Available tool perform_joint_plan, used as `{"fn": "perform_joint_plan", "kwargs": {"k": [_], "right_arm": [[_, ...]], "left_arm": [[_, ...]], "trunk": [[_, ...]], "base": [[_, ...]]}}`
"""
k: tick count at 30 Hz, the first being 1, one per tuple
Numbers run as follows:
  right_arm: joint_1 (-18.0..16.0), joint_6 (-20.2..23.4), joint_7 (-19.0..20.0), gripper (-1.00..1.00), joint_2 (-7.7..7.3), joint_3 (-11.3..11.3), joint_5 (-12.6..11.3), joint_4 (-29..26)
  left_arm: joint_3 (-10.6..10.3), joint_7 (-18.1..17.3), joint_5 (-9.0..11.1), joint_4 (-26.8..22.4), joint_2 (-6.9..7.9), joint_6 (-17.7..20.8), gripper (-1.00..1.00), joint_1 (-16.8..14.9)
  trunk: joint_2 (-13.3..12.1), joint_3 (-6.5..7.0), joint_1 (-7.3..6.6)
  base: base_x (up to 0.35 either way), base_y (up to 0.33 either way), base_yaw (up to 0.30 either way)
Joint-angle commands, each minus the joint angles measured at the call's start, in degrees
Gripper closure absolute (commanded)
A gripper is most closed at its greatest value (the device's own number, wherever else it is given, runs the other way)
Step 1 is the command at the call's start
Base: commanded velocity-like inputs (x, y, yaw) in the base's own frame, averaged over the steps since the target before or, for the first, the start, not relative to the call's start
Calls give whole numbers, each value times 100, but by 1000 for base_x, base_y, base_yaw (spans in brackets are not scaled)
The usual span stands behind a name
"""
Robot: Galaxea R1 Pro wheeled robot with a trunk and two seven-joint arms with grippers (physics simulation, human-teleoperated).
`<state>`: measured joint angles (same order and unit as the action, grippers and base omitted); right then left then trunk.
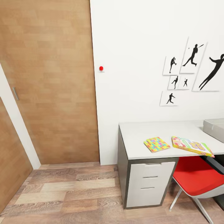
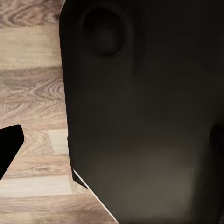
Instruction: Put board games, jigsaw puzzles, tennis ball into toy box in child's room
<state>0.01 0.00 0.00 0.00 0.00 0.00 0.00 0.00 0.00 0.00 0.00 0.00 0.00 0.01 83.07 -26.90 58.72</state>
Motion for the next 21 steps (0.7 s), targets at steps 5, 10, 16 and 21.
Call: {"fn": "perform_joint_plan", "kwargs": {"k": [5,10,16,21], "right_arm": [[-166,81,-99,-100,105,-160,-135,-102],[-1,-26,5,-100,245,5,27,-118],[127,-50,16,-100,286,94,38,-138],[130,-54,16,-100,263,42,19,-140]], "left_arm": [[-22,-116,-40,-163,-115,-80,-100,-57],[-6,46,-36,-62,-119,-113,-100,107],[37,85,-31,107,-115,-125,-100,242],[43,87,-25,42,-113,-126,-100,245]], "trunk": [[1,-3,0],[1,-3,0],[1,-3,0],[1,-3,0]], "base": [[0,0,0],[0,0,0],[0,0,-32],[0,0,-196]]}}
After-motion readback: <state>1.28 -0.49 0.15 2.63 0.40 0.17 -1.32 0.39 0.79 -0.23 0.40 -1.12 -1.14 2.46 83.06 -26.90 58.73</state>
